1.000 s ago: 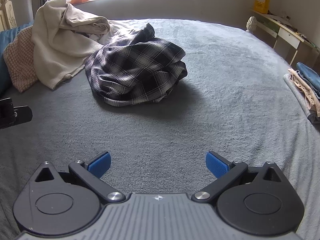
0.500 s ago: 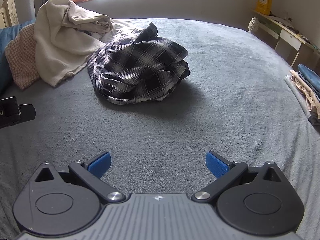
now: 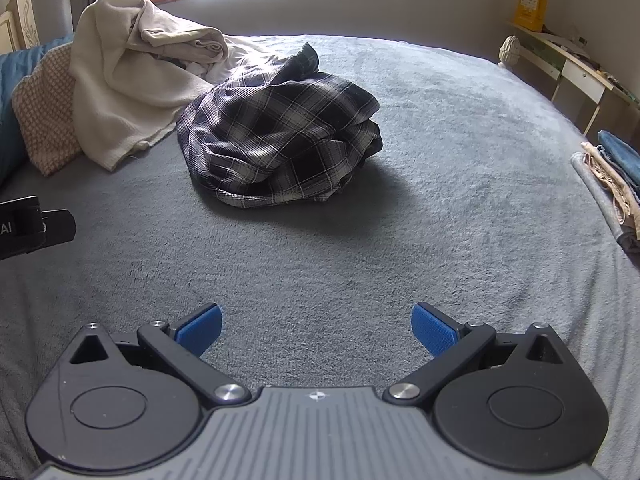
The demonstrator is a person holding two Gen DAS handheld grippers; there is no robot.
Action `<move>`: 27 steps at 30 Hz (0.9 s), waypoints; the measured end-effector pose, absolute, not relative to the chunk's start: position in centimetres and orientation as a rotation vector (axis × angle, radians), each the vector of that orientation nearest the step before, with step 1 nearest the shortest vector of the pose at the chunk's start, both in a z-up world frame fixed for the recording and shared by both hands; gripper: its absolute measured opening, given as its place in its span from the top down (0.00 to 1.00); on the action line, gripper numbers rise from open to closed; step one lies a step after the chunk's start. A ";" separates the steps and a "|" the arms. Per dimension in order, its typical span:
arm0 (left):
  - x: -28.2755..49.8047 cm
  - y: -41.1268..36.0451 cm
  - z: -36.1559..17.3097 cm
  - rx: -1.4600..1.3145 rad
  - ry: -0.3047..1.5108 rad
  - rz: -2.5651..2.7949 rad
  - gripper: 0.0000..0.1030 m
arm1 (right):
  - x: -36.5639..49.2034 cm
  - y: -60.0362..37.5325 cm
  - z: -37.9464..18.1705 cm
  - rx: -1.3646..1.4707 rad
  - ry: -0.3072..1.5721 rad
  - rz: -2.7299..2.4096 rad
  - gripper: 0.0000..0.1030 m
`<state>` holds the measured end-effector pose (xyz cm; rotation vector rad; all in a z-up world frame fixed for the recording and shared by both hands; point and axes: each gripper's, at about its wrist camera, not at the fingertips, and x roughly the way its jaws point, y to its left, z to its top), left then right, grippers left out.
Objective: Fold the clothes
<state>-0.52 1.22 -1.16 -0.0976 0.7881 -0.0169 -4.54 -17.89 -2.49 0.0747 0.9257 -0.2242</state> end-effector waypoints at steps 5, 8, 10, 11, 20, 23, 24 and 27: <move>-0.5 1.2 -1.3 -0.101 0.792 -0.016 0.00 | -4.5 -17.9 -2.6 0.073 0.929 -0.225 0.00; -0.5 1.3 -1.3 -0.108 0.790 -0.022 0.00 | -4.6 -18.0 -2.7 0.074 0.926 -0.226 0.00; -0.5 1.4 -1.2 -0.120 0.782 -0.028 0.00 | -4.5 -18.0 -2.9 0.074 0.929 -0.228 0.00; -0.5 1.4 -1.1 -0.127 0.776 -0.029 0.00 | -4.5 -18.1 -2.9 0.072 0.930 -0.227 0.00; -0.2 1.9 -0.3 -0.143 0.698 -0.022 0.00 | -4.5 -18.5 -3.5 0.081 0.936 -0.220 0.00; 0.5 2.2 0.7 -0.132 0.650 -0.029 0.00 | -4.4 -18.9 -3.6 0.079 0.930 -0.215 0.00; 0.8 2.4 1.1 -0.127 0.636 -0.032 0.00 | -4.4 -19.0 -3.6 0.077 0.928 -0.213 0.00; 2.4 2.6 2.6 -0.105 0.616 -0.045 0.00 | -4.2 -19.4 -3.7 0.073 0.916 -0.206 0.00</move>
